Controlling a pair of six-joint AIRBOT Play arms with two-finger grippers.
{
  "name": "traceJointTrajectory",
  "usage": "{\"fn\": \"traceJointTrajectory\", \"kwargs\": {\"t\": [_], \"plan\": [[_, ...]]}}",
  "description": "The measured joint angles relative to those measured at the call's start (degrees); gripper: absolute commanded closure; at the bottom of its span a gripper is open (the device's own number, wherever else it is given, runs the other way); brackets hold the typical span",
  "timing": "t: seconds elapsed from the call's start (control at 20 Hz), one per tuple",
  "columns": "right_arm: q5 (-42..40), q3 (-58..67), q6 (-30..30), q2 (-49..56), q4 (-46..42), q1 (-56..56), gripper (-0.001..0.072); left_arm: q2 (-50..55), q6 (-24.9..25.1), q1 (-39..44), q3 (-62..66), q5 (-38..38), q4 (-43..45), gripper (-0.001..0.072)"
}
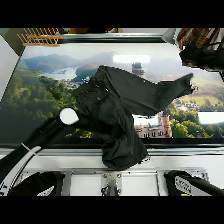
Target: Fold the clothes and pants, and hang the long-sleeved shirts on hangers.
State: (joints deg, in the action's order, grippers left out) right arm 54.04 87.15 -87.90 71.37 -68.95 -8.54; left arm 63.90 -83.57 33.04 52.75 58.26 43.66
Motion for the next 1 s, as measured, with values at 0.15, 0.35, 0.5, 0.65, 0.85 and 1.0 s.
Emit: {"fn": "traceJointTrajectory", "kwargs": {"t": [0.15,0.35,0.5,0.65,0.85,1.0], "plan": [[7.06,-5.77,3.39,-3.48,-0.02,0.04,0.0132,0.83,-0.17,-12.79,3.1,-1.68,6.47,0.0033],[13.05,-22.21,5.9,-8.74,-0.09,1.38,0.0132,5.97,-0.2,-29.83,4.44,-4.85,10.21,0.0033],[14.53,-34.95,6.84,-10.21,-0.07,4.5,0.0132,12.0,-0.22,-37.42,4.76,-6.38,11.02,0.0033],[14.78,-44.65,7.41,-9.62,0.07,9.88,0.0132,17.27,-0.22,-40.54,4.9,-8.55,11.23,0.0032],[14.43,-50.38,7.63,-6.64,0.96,17.27,0.0132,22.51,1.31,-41.68,4.94,-10.64,7.5,0.0033],[13.0,-51.69,7.8,-3.82,3.65,21.66,0.0132,24.63,2.78,-41.81,4.98,-11.65,4.85,0.0032]]}}
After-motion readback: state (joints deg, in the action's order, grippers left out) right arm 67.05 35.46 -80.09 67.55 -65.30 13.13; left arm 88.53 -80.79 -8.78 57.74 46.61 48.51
